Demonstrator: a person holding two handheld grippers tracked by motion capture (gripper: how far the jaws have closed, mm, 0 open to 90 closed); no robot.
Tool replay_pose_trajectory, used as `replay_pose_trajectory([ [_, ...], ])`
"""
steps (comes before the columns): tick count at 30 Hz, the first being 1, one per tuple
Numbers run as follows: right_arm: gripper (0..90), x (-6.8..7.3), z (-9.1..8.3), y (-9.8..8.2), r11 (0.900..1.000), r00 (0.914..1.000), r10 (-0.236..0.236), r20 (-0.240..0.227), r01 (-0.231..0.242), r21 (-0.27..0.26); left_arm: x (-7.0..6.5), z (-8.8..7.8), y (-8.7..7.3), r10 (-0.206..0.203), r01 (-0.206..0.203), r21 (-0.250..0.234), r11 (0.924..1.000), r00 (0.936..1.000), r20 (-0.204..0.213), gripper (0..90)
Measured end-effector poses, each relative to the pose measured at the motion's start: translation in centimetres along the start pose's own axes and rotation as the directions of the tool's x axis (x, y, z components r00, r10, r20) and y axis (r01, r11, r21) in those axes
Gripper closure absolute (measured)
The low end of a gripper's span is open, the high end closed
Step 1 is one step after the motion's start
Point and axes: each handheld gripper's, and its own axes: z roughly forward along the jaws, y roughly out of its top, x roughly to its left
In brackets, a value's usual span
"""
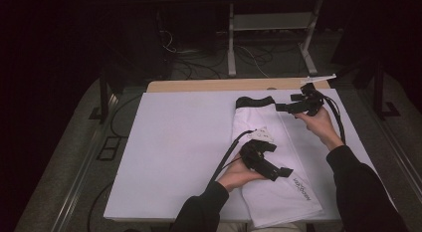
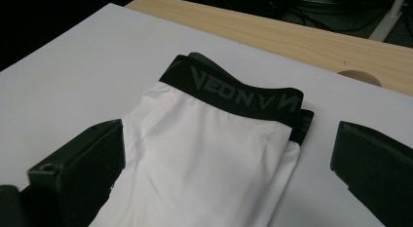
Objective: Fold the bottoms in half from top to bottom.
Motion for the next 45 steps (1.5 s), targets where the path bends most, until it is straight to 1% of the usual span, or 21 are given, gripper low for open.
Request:
replay_pose_trajectory([
  [4,0.0,0.1,-0.2,0.0,1.0,1.0,-0.004,-0.006,0.004,-0.006,0.4,-0.4,0.1,0.008,-0.008,-0.007,0.9999,0.9999,-0.012,0.0],
  [7,0.0,0.3,-0.4,0.0,1.0,0.9999,-0.004,-0.017,0.004,-0.02,0.7,-0.9,0.2,0.005,-0.005,-0.014,0.9999,0.9997,-0.026,0.0],
  [10,0.0,0.6,-0.5,-0.1,1.0,0.9997,-0.012,-0.019,0.012,-0.015,1.1,-1.3,0.3,0.003,-0.004,-0.018,0.9998,0.9994,-0.035,0.0],
  [12,0.0,0.8,-0.5,-0.1,1.0,0.9996,-0.016,-0.023,0.015,-0.012,1.6,-1.6,0.3,-0.005,0.005,-0.017,0.9998,0.9994,-0.035,0.0],
  [15,0.0,0.9,-0.6,-0.2,1.0,0.9996,-0.015,-0.025,0.014,-0.015,2.3,-2.1,0.4,-0.009,0.008,-0.011,0.9999,0.9981,-0.061,0.0],
  [18,0.0,0.9,-0.6,-0.4,1.0,0.9995,-0.013,-0.028,0.013,-0.012,3.0,-2.7,0.4,-0.018,0.016,-0.028,0.9995,0.9965,-0.082,0.0],
  [20,0.0,0.9,-0.6,-0.5,1.0,0.9996,-0.013,-0.025,0.013,-0.008,3.2,-3.2,0.6,-0.012,0.008,-0.044,0.999,0.9959,-0.09,0.0],
  [23,0.0,0.8,-0.6,-0.8,1.0,0.9997,-0.009,-0.022,0.009,-0.003,3.5,-3.8,0.9,-0.009,0.003,-0.055,0.9985,0.9953,-0.096,0.0],
  [28,0.0,0.5,-0.7,-1.1,1.0,1.0,-0.001,-0.009,0.001,0.006,4.4,-4.9,1.6,-0.005,-0.002,-0.049,0.9988,0.9915,-0.13,0.0],
  [32,0.0,0.2,-1.0,-1.0,1.0,1.0,0.008,-0.004,-0.008,-0.002,5.4,-5.7,1.9,-0.023,0.013,-0.068,0.9976,0.9885,-0.149,0.0],
  [34,0.0,0.0,-1.2,-1.1,1.0,1.0,0.008,-0.002,-0.008,-0.006,6.0,-6.1,2.0,-0.031,0.019,-0.076,0.9969,0.986,-0.164,0.0],
  [37,0.0,-0.1,-1.2,-1.1,1.0,1.0,0.009,-0.002,-0.009,-0.007,6.8,-6.3,2.2,-0.037,0.023,-0.082,0.9964,0.9842,-0.173,0.0],
  [40,0.0,-0.2,-1.3,-1.2,1.0,0.9999,0.012,-0.005,-0.013,-0.007,7.4,-6.6,2.3,-0.032,0.019,-0.071,0.9973,0.9811,-0.191,0.0],
  [41,0.0,-0.3,-1.3,-1.2,1.0,0.9999,0.013,-0.006,-0.013,-0.006,7.7,-6.6,2.3,-0.035,0.022,-0.071,0.9973,0.9812,-0.19,0.0],
  [45,0.0,-0.3,-1.3,-1.2,1.0,1.0,0.005,-0.005,-0.005,-0.006,8.7,-6.6,2.3,-0.044,0.031,-0.064,0.9974,0.9782,-0.203,0.0],
])
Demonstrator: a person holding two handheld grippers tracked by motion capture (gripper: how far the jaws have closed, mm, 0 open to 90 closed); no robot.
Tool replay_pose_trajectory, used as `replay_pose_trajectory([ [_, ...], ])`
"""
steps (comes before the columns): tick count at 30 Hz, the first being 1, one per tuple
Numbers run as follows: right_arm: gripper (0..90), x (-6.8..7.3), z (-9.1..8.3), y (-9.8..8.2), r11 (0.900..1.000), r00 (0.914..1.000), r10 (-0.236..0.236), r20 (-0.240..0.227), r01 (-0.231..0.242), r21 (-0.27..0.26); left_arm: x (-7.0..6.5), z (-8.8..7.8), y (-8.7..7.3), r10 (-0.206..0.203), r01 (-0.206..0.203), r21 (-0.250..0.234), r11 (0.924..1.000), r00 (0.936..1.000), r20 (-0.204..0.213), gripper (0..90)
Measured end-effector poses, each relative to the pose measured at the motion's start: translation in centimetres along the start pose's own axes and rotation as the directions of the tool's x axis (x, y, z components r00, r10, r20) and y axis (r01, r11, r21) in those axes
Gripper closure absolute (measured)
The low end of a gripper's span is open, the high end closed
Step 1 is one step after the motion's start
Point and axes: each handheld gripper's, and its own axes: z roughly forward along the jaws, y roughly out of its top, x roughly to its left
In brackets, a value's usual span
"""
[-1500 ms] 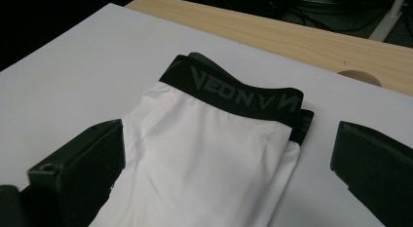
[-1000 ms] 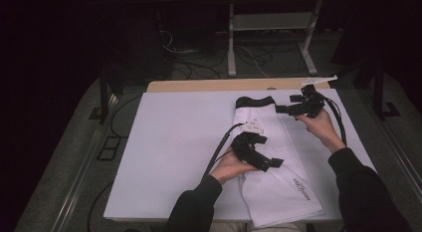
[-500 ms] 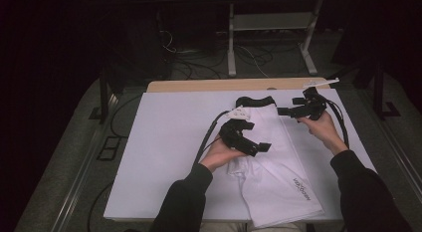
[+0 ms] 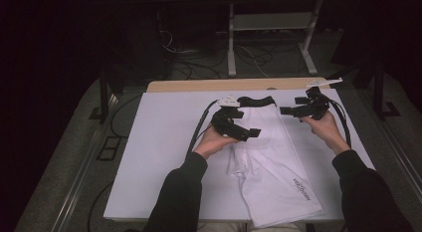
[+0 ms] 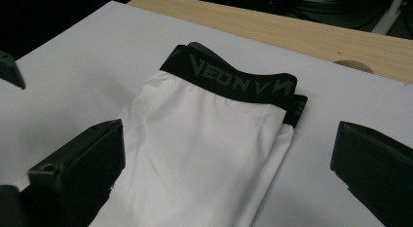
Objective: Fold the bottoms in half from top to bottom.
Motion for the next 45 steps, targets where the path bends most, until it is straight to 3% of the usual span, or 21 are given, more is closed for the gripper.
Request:
replay_pose_trajectory([
  [9,0.0,-0.3,0.5,-0.2,1.0,0.9999,0.009,-0.008,-0.009,0.015,2.2,0.4,-0.4,-0.05,0.05,-0.008,0.9987,0.9986,-0.018,0.0],
  [13,0.0,-0.3,0.7,-0.3,1.0,0.9999,0.007,-0.012,-0.007,0.023,3.1,0.5,-0.3,-0.05,0.05,0.008,0.9987,0.9983,-0.031,0.0],
  [26,0.0,-0.4,1.2,-0.3,0.999,0.9998,0.013,-0.011,-0.013,0.031,6.1,-0.1,0.5,-0.094,0.094,-0.012,0.9955,0.9919,-0.085,0.0],
  [35,0.0,-0.9,2.2,-0.6,0.998,0.9994,0.032,-0.013,-0.031,0.052,8.8,0.6,-0.6,-0.174,0.172,-0.039,0.9844,0.9803,-0.092,0.0],
  [45,0.0,-1.7,2.9,-1.0,0.994,0.9977,0.067,-0.01,-0.066,0.084,10.3,1.8,-1.9,-0.24,0.239,-0.029,0.9707,0.9661,-0.094,0.0],
])
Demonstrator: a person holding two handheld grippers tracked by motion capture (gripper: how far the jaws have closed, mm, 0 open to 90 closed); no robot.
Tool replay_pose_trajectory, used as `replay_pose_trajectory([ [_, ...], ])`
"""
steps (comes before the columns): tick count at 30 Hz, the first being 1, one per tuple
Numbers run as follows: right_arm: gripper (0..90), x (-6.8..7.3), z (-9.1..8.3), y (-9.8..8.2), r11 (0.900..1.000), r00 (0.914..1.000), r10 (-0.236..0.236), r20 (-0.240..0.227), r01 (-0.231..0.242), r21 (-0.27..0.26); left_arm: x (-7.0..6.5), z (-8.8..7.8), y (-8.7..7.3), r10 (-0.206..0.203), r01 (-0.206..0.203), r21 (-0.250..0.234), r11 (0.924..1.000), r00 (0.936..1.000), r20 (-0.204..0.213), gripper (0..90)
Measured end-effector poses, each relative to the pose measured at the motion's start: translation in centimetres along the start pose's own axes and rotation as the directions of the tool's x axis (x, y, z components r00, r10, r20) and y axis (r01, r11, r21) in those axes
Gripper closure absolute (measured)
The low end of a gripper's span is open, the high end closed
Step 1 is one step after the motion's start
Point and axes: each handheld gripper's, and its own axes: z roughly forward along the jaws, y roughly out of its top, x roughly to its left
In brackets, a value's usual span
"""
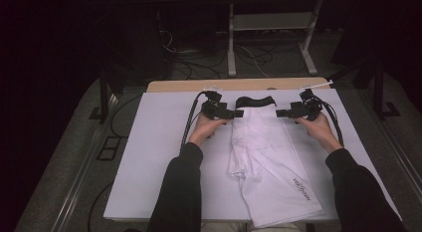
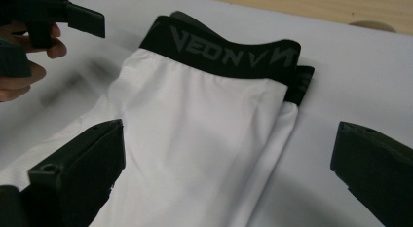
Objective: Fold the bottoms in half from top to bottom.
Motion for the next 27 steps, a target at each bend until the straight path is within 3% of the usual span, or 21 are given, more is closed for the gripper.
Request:
replay_pose_trajectory([
  [8,0.0,-1.0,1.0,-0.5,0.997,0.9985,0.055,0.005,-0.055,0.059,0.6,0.6,-0.1,-0.04,0.039,0.04,0.9984,0.999,0.018,0.0],
  [15,12.9,-1.5,1.5,-0.2,0.988,0.9975,0.07,0.011,-0.071,0.137,0.6,1.2,-0.2,-0.056,0.054,0.055,0.997,0.9981,0.027,0.0],
  [22,24.9,-1.4,2.1,0.3,0.978,0.9941,0.107,-0.021,-0.101,0.185,0.9,1.5,-0.6,-0.068,0.066,0.08,0.9945,0.9975,0.018,0.5],
  [27,32.1,-1.2,2.8,0.3,0.969,0.9928,0.12,0.0,-0.117,0.219,1.2,1.7,-0.8,-0.083,0.081,0.089,0.9928,0.9964,0.019,4.2],
])
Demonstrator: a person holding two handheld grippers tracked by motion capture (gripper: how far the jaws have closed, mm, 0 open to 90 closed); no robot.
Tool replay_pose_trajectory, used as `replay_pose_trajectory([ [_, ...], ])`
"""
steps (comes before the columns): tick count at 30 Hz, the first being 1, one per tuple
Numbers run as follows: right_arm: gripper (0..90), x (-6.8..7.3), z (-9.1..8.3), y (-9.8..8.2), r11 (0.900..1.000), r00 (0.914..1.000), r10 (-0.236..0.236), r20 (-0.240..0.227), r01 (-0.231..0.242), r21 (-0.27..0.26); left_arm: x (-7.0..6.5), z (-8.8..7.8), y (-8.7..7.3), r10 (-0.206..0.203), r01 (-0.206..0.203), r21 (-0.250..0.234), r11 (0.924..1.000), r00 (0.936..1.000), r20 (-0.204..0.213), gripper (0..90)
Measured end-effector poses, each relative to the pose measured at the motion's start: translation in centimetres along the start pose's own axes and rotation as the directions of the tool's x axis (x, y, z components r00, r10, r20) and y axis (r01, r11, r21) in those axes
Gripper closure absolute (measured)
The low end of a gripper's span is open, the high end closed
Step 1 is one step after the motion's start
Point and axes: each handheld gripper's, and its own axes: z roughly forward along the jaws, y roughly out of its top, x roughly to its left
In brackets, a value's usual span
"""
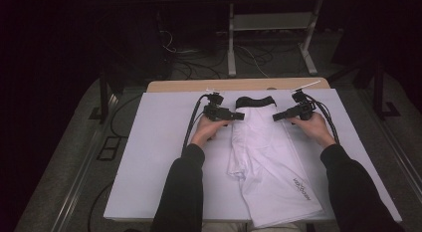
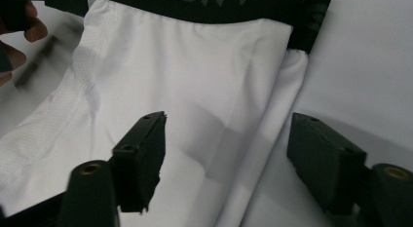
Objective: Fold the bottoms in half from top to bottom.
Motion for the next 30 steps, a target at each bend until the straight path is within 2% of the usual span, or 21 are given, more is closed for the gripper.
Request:
replay_pose_trajectory([
  [3,35.0,-0.1,0.1,0.0,1.0,0.9999,0.01,0.009,-0.01,-0.003,0.0,0.2,-0.1,-0.005,0.005,0.005,1.0,1.0,0.002,5.7],
  [9,48.5,-0.1,0.2,-0.1,0.999,0.9995,0.031,-0.008,-0.031,-0.008,0.1,0.6,-0.3,-0.013,0.013,0.012,0.9998,0.9999,0.01,13.1],
  [12,57.2,0.1,0.3,-0.2,0.999,0.9992,0.036,0.019,-0.036,-0.021,0.1,0.8,-0.3,-0.019,0.019,0.019,0.9996,0.9998,0.007,17.3],
  [16,71.8,-0.1,0.5,-0.5,0.997,0.9978,0.061,0.026,-0.06,-0.056,0.2,1.0,-0.4,-0.024,0.024,0.034,0.9991,0.9997,-0.003,24.9],
  [19,80.7,0.1,0.7,-0.7,0.996,0.9967,0.062,0.052,-0.058,-0.071,0.3,1.1,-0.5,-0.035,0.035,0.039,0.9986,0.9993,-0.011,32.0],
  [22,86.7,0.3,0.7,-0.9,0.995,0.9947,0.064,0.08,-0.058,-0.079,0.4,1.0,-0.5,-0.054,0.055,0.036,0.9978,0.9981,-0.031,43.6],
  [25,88.3,0.2,0.7,-1.2,0.992,0.9938,0.083,0.075,-0.075,-0.099,0.4,1.1,-0.5,-0.068,0.069,0.04,0.9968,0.997,-0.036,51.6],
  [30,88.9,0.3,0.6,-1.5,0.991,0.9945,0.081,0.066,-0.073,-0.113,0.4,1.3,-0.5,-0.078,0.082,0.04,0.9958,0.9941,-0.075,74.1],
])
